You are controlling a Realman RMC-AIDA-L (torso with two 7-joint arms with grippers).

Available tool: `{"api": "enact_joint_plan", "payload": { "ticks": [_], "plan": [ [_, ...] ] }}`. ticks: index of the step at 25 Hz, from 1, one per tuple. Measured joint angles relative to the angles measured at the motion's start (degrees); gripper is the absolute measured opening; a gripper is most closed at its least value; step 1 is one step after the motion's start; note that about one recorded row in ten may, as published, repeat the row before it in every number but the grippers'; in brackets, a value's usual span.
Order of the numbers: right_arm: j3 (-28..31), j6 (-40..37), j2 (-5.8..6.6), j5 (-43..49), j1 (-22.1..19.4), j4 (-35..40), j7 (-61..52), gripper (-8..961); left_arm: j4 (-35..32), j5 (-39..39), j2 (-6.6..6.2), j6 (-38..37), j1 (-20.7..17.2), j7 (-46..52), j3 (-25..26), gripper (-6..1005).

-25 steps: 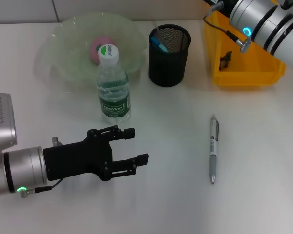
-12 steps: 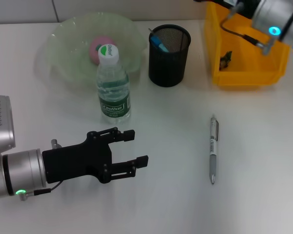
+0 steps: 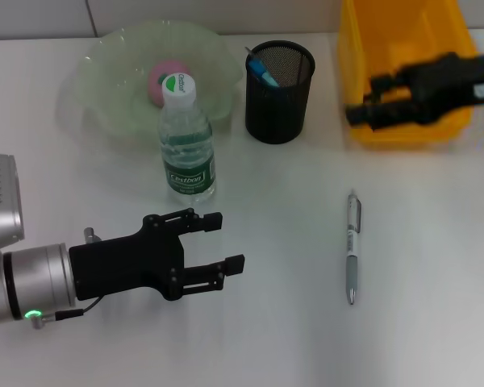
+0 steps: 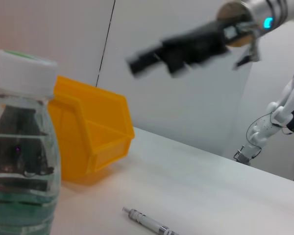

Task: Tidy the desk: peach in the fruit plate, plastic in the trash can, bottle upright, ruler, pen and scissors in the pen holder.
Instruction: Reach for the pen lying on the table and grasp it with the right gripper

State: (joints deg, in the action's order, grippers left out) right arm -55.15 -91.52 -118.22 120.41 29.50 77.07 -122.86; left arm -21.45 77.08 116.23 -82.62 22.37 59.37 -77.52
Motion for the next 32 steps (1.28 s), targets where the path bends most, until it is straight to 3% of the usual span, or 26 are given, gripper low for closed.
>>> {"api": "enact_joint_plan", "payload": {
  "ticks": [1, 5, 6, 12, 16, 26, 32],
  "plan": [
    [0.14, -5.01, -0.11, 4.43, 0.24, 4.54, -4.15, 753, 0.00, 0.00, -0.02, 0.00, 0.12, 0.03, 0.00, 758],
    [-0.36, -11.40, -0.54, 11.25, 1.28, 10.47, -11.50, 753, -0.06, 0.00, -0.03, 0.00, 0.20, 0.04, 0.00, 757],
    [-1.47, -14.35, -0.63, 16.69, 2.46, 12.95, -16.91, 752, -0.20, 0.00, -0.04, 0.00, 0.25, 0.04, -0.04, 757],
    [-9.00, -16.18, -0.72, 26.90, 5.36, 13.70, -28.90, 752, -0.68, 0.00, -0.14, 0.00, 0.30, 0.04, -0.16, 757],
    [-17.32, -13.24, -1.08, 31.37, 6.46, 11.77, -35.78, 752, -0.71, 0.02, -0.21, 0.00, 0.31, -0.22, -0.24, 758],
    [-32.17, -2.13, -1.40, 31.26, 6.87, 2.94, -42.22, 753, -1.50, 0.09, -0.21, 0.01, 0.01, -0.71, -0.33, 757],
    [-35.66, 2.41, -1.43, 31.09, 6.97, 0.22, -44.16, 753, -1.49, 0.09, -0.21, 0.23, 0.06, -1.10, -0.28, 757]
  ]
}}
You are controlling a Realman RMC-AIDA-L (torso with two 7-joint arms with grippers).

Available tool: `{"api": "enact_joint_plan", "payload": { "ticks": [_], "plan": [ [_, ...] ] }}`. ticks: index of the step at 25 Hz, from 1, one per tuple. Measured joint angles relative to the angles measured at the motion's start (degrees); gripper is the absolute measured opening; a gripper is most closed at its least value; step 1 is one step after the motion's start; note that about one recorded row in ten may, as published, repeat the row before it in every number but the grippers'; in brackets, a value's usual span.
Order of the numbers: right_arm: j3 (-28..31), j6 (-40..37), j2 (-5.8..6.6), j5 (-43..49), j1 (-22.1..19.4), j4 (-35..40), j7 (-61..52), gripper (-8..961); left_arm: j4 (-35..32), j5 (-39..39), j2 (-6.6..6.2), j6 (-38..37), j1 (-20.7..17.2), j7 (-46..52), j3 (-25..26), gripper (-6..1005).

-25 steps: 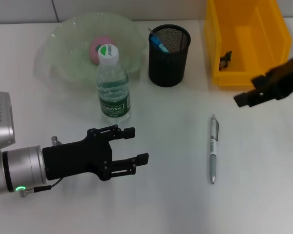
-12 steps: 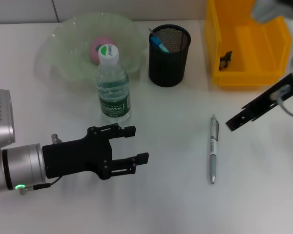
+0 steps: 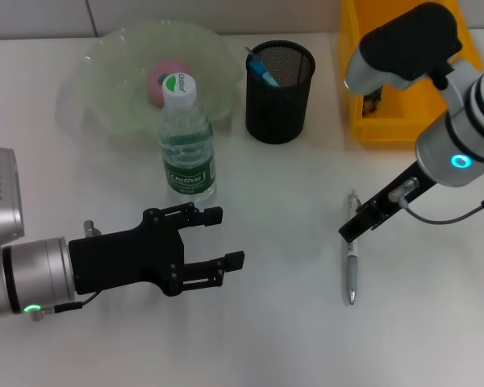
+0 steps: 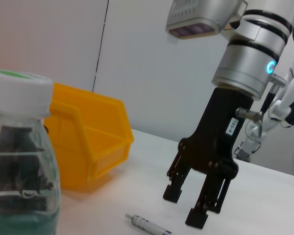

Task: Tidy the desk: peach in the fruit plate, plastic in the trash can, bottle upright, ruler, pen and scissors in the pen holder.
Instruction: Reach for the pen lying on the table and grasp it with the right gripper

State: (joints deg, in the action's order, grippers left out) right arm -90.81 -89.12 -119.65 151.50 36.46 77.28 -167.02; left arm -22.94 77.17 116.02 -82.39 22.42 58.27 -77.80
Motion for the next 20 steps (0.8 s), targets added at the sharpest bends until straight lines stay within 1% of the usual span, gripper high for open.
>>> {"api": "enact_joint_plan", "payload": {
  "ticks": [4, 9, 20],
  "plan": [
    [-2.25, 3.59, -0.06, -1.15, 0.34, -4.08, -1.11, 752, 0.00, 0.00, 0.00, 0.08, 0.24, -0.35, -0.11, 758],
    [-3.53, 5.91, -0.06, -1.52, 0.46, -6.74, -2.02, 752, 0.00, 0.00, 0.00, -0.14, 0.24, -0.77, -0.01, 758],
    [-4.09, 6.63, -0.06, -1.40, 1.02, -8.03, -2.07, 753, 0.00, 0.00, 0.09, -0.20, 0.15, -1.33, 0.13, 757]
  ]
}}
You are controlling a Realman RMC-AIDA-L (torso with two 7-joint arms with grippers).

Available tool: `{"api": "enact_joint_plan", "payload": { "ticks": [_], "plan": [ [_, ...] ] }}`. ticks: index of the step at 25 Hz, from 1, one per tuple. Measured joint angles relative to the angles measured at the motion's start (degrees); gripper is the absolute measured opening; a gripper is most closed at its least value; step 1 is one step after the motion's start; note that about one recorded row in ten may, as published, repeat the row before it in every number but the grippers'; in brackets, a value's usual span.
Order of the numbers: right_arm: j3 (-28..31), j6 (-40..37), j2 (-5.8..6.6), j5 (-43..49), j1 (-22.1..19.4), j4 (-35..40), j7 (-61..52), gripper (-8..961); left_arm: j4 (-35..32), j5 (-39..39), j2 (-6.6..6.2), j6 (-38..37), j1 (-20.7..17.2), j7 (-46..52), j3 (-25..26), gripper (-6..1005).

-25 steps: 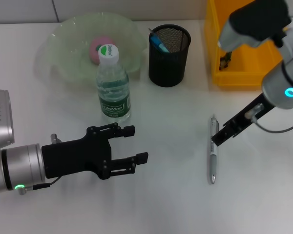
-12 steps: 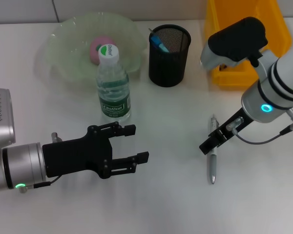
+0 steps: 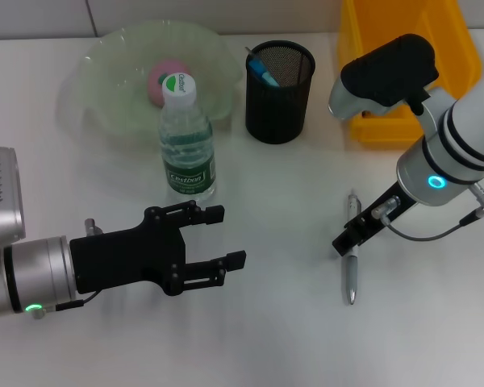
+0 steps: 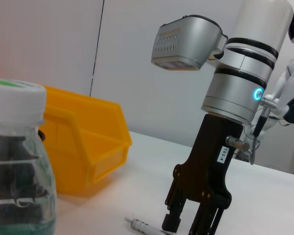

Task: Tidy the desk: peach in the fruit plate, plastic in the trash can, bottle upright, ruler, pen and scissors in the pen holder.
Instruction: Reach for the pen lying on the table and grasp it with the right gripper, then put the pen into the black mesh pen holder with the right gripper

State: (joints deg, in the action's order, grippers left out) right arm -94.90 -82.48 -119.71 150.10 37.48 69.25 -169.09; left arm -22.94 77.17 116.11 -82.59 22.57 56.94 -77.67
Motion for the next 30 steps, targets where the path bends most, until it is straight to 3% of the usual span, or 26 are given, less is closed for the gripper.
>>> {"api": "enact_joint_plan", "payload": {
  "ticks": [1, 12, 19, 22, 27, 28, 29, 30],
  "plan": [
    [-0.27, 0.01, 0.00, 0.03, 0.09, -0.02, 0.00, 753, 0.00, 0.00, 0.04, -0.02, -0.03, -0.02, 0.01, 757],
    [-1.79, 0.48, 0.09, 0.85, 0.85, -1.40, 0.00, 320, 0.00, 0.00, 0.06, -0.03, -0.27, -0.23, 0.06, 758],
    [-1.61, 0.36, 0.33, 1.06, -0.27, 0.71, 0.71, 139, 0.00, 0.00, 0.00, -0.02, -0.45, -0.34, 0.06, 758],
    [-0.92, 0.06, 0.35, 1.32, -1.86, 3.69, 1.31, 131, 0.00, 0.00, -0.01, -0.08, -0.60, -0.34, 0.07, 758],
    [9.34, -0.47, 0.09, 0.49, -6.73, 14.15, 7.13, 125, 0.00, -0.11, -0.07, -0.58, -0.95, -0.35, 0.09, 758],
    [12.31, 0.14, 0.08, -1.01, -7.68, 15.96, 9.16, 124, -0.01, -0.23, -0.10, -0.84, -1.04, -0.35, 0.18, 757],
    [19.31, 3.73, 0.05, -8.54, -10.01, 17.79, 15.93, 124, -0.02, -0.30, -0.11, -0.99, -1.09, -0.35, 0.27, 757],
    [19.31, 3.73, 0.05, -8.54, -10.01, 17.79, 15.93, 124, -0.02, -0.30, -0.11, -0.99, -1.09, -0.35, 0.27, 757]
  ]
}}
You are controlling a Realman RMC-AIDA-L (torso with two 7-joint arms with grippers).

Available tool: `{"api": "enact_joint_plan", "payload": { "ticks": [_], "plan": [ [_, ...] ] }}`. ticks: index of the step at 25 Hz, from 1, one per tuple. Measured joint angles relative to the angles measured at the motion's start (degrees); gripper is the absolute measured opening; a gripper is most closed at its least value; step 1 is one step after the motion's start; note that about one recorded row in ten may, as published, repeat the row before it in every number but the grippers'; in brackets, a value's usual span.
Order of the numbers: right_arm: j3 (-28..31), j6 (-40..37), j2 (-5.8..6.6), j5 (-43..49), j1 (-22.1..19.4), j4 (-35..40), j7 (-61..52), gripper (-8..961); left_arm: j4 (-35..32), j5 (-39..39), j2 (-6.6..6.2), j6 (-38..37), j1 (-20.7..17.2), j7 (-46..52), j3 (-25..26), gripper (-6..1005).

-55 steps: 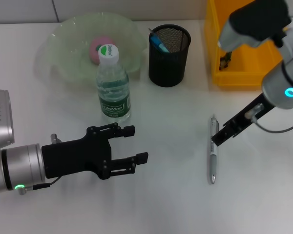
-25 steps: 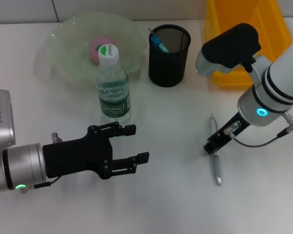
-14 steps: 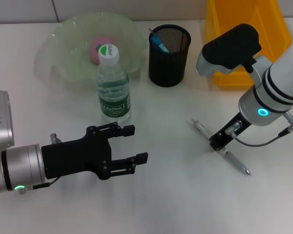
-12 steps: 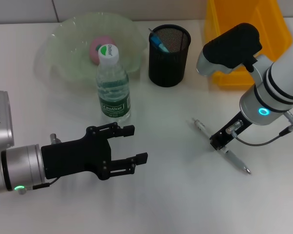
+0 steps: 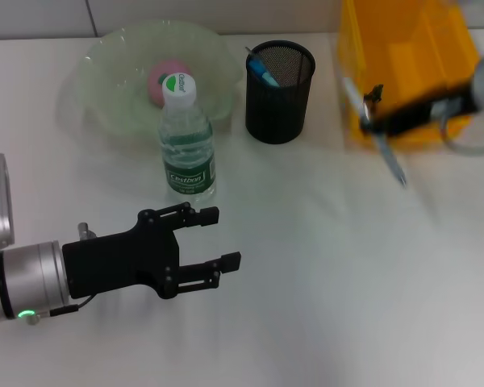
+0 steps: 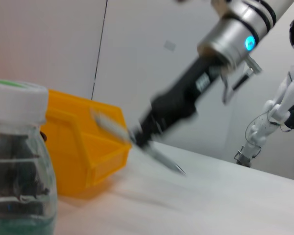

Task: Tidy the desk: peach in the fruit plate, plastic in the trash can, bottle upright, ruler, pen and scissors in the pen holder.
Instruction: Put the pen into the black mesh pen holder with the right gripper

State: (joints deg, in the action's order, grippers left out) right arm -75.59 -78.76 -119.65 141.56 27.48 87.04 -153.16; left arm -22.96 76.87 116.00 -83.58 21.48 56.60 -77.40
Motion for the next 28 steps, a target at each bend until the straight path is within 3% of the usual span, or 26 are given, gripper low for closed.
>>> {"api": "enact_joint_plan", "payload": {
  "ticks": [3, 4, 5, 6, 8, 9, 10, 14, 19, 28],
  "plan": [
    [6.40, 10.21, 0.17, -19.27, -3.49, -4.22, 14.62, 125, -0.02, -0.07, -0.02, -0.24, -0.07, 0.00, 0.27, 757],
    [7.02, 17.31, 0.39, -34.93, -4.13, -11.80, 26.86, 125, -0.05, 0.06, 0.03, -0.58, -0.16, -0.06, 0.82, 757],
    [7.02, 17.31, 0.39, -34.93, -4.13, -11.80, 26.86, 125, -0.06, 0.08, 0.07, -0.63, -0.20, -0.07, 0.83, 757],
    [6.84, 20.24, 0.39, -43.80, -3.60, -17.82, 34.64, 126, -0.06, 0.08, 0.07, -0.63, -0.20, -0.07, 0.83, 757],
    [6.66, 22.64, 0.35, -58.39, -0.48, -29.75, 48.98, 126, -0.06, 0.14, 0.27, -0.73, -0.26, -0.08, 0.85, 757],
    [6.56, 22.89, 0.25, -71.47, 4.00, -43.09, 63.52, 126, -0.07, 0.09, 0.32, -0.75, -0.26, -0.09, 0.84, 757],
    [6.56, 22.89, 0.25, -71.47, 4.00, -43.09, 63.52, 127, -0.07, -0.02, 0.34, -0.79, -0.30, -0.09, 0.87, 758],
    [6.42, 21.82, -0.11, -95.33, 15.66, -68.73, 92.34, 128, -0.07, -0.11, 0.45, -1.23, -0.31, -0.11, 1.18, 758],
    [6.29, 23.18, -0.33, -98.65, 19.01, -74.25, 98.56, 130, -0.13, -0.15, 0.73, -1.69, -0.29, -0.69, 2.00, 758],
    [4.88, 24.92, -0.32, -98.71, 18.76, -74.61, 98.19, 132, -0.63, -0.09, 0.95, -1.79, -0.26, -0.80, 2.36, 757]
  ]
}}
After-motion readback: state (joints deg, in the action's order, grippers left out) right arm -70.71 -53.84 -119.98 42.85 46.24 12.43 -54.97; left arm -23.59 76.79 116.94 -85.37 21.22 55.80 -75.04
